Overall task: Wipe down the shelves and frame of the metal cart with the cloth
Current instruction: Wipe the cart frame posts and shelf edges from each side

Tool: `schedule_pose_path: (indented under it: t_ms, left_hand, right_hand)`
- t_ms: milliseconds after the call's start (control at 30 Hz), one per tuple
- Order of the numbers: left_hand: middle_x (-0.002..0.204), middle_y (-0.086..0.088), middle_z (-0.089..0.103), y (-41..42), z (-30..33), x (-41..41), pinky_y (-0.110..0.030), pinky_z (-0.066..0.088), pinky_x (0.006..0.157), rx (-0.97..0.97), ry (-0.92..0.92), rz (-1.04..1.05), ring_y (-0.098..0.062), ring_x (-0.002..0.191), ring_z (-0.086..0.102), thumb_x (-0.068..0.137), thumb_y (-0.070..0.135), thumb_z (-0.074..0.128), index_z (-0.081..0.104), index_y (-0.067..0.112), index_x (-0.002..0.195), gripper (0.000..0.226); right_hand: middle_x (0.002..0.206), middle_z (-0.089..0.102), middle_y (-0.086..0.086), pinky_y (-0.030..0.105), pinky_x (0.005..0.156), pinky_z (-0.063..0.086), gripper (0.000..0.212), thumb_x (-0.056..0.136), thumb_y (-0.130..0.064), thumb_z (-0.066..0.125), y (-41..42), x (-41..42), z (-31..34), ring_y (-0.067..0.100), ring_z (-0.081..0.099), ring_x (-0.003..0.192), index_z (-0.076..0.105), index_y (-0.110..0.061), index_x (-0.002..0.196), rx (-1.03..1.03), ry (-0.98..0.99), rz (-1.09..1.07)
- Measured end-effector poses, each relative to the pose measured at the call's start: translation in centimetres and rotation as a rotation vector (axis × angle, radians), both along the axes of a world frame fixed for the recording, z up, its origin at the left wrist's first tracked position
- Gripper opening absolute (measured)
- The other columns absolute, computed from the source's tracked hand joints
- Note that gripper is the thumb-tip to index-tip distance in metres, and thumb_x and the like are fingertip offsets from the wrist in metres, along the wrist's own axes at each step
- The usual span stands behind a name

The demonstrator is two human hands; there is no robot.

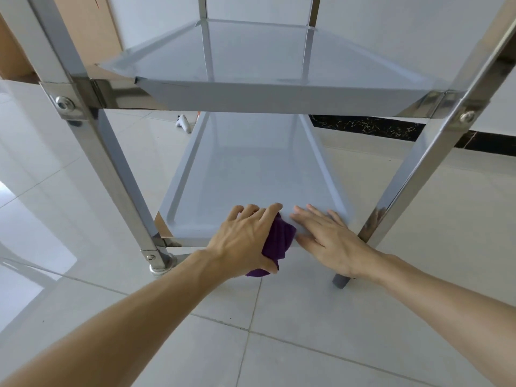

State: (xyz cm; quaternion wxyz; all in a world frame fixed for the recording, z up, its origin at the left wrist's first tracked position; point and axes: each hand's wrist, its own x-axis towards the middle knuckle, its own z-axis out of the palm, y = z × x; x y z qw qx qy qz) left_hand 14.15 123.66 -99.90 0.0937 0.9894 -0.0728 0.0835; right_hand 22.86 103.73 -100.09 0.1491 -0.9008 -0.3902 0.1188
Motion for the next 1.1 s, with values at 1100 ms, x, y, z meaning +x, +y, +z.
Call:
schedule_pose_path:
  t_ms: [1100]
  left_hand:
    - [0.165, 0.001, -0.005, 6.1, -3.7, -4.1, -0.037, -0.008, 0.121, 0.227, -0.006, 0.109, -0.016, 0.151, -0.009, 0.087, 0.056, 0.053, -0.011, 0.014, 0.155, 0.102]
  right_hand:
    - [0.136, 0.037, 0.014, 0.039, 0.100, 0.038, 0.065, 0.094, -0.041, 0.059, -0.9, -2.2, 2.6, 0.031, 0.038, 0.123, 0.035, -0.002, 0.140, -0.541, -0.626, 0.056]
